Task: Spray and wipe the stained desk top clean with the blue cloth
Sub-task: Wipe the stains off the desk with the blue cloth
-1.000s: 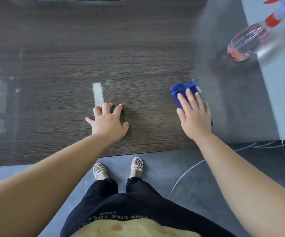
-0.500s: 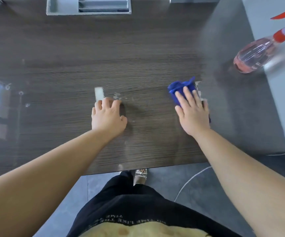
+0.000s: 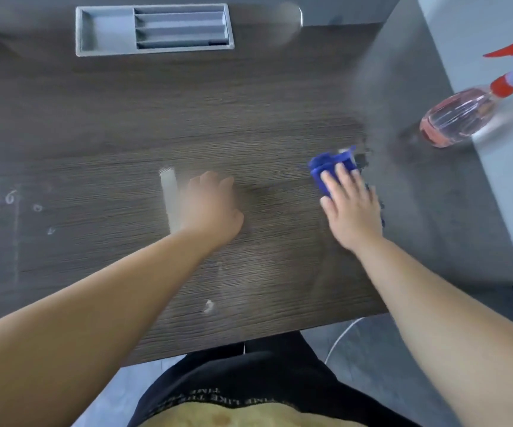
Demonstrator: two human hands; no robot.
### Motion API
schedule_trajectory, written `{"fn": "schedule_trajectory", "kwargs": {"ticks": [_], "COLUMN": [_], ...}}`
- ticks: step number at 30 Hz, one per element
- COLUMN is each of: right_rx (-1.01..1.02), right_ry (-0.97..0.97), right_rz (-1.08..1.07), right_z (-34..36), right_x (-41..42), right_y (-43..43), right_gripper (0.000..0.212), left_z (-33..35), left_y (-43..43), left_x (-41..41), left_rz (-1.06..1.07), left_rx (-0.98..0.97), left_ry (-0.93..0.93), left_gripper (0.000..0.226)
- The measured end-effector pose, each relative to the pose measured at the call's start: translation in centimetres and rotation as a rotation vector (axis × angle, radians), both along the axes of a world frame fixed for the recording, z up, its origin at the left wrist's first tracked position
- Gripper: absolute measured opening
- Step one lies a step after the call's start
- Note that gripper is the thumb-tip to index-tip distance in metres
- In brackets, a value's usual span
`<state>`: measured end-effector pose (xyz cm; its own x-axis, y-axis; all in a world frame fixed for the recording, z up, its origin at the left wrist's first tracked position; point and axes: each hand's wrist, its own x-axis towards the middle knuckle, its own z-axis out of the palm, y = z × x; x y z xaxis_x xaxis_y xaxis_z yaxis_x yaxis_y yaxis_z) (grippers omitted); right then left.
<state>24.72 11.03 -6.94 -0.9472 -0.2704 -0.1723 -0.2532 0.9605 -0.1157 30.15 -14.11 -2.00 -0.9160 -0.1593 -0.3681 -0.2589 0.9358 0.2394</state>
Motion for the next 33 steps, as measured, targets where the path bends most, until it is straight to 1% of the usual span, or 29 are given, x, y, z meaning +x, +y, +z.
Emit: {"fn": "schedule_trajectory", "kwargs": {"ticks": [2,3,4,5,6,8,10,11,12,13,16,18,20,21,22,24,26,27,28,29,31,33], "right_rx": [0.007,0.015,0.029,0.041,0.042,-0.003,-0.025,-0.013,0.010,0.022,0.015,0.012,-0.001,-0.022,-0.042,-0.074,-0.095,-0.080,-0.060,-0.051,-0.036,-0.027], "right_ry": [-0.023,-0.012,-0.014,-0.028,-0.027,0.015,0.037,0.031,0.042,0.052,-0.009,0.030,0.080,0.105,0.119,0.103,0.084,0.084,0.104,0.109,0.037,-0.011], "right_rz": [-0.269,-0.355,-0.395,-0.373,-0.303,-0.082,0.157,0.242,0.276,0.251,0.006,-0.117,-0.133,-0.070,0.036,0.296,0.471,0.503,0.483,0.418,0.212,0.009], "right_z": [0.2,0.4,0.5,0.4,0.2,0.2,0.1,0.1,-0.1,-0.2,0.2,-0.1,-0.2,-0.3,-0.3,-0.3,-0.3,-0.4,-0.6,-0.6,-0.2,0.1], "right_x": [-0.9,-0.6,0.1,1.0,2.2,4.3,3.5,2.3,1.0,-0.8,-5.6,-6.1,-4.0,-2.2,-0.3,2.4,1.0,-1.0,-3.3,-6.1,-11.2,-14.1], "right_y": [-0.7,-2.1,-3.7,-5.2,-6.5,-6.8,-4.4,-2.8,-1.3,0.1,1.5,0.5,-1.4,-2.2,-2.6,-2.2,-0.9,-0.5,-0.3,-0.4,-1.0,-2.4], "right_gripper": [0.052,0.054,0.057,0.059,0.060,0.059,0.054,0.053,0.052,0.053,0.051,0.051,0.055,0.056,0.055,0.051,0.048,0.047,0.047,0.047,0.048,0.049], "left_z": [-0.2,-0.3,-0.5,-0.7,-0.9,-1.1,-1.3,-1.3,-1.3,-1.4,-1.5,-1.6,-1.6,-1.6,-1.6,-1.4,-1.3,-1.3,-1.2,-1.2,-1.0,-0.6], "left_y": [0.5,0.8,1.1,1.4,1.5,1.7,1.9,1.9,1.9,1.9,1.9,2.1,2.3,2.4,2.4,2.4,2.2,2.2,2.3,2.3,2.4,2.4], "left_x": [-0.7,-1.0,-1.2,-1.5,-1.7,-2.1,-2.7,-2.9,-3.0,-3.3,-4.0,-4.5,-4.7,-4.8,-5.0,-5.2,-5.1,-5.1,-5.1,-5.0,-5.1,-5.4], "left_rz": [-0.012,-0.008,0.000,0.014,0.030,0.064,0.091,0.095,0.095,0.098,0.126,0.141,0.137,0.136,0.138,0.145,0.138,0.138,0.134,0.133,0.129,0.139], "left_rx": [-0.005,-0.001,0.005,0.007,0.005,0.004,-0.005,-0.014,-0.023,-0.032,-0.039,-0.049,-0.075,-0.087,-0.095,-0.100,-0.103,-0.107,-0.110,-0.114,-0.116,-0.109], "left_ry": [-0.009,-0.014,-0.016,-0.015,-0.009,0.003,0.018,0.023,0.024,0.025,-0.002,-0.026,-0.052,-0.058,-0.061,-0.063,-0.072,-0.075,-0.082,-0.090,-0.106,-0.118], "left_gripper": [0.061,0.061,0.062,0.062,0.062,0.061,0.062,0.063,0.065,0.069,0.081,0.086,0.088,0.087,0.087,0.086,0.086,0.086,0.087,0.087,0.087,0.086]}}
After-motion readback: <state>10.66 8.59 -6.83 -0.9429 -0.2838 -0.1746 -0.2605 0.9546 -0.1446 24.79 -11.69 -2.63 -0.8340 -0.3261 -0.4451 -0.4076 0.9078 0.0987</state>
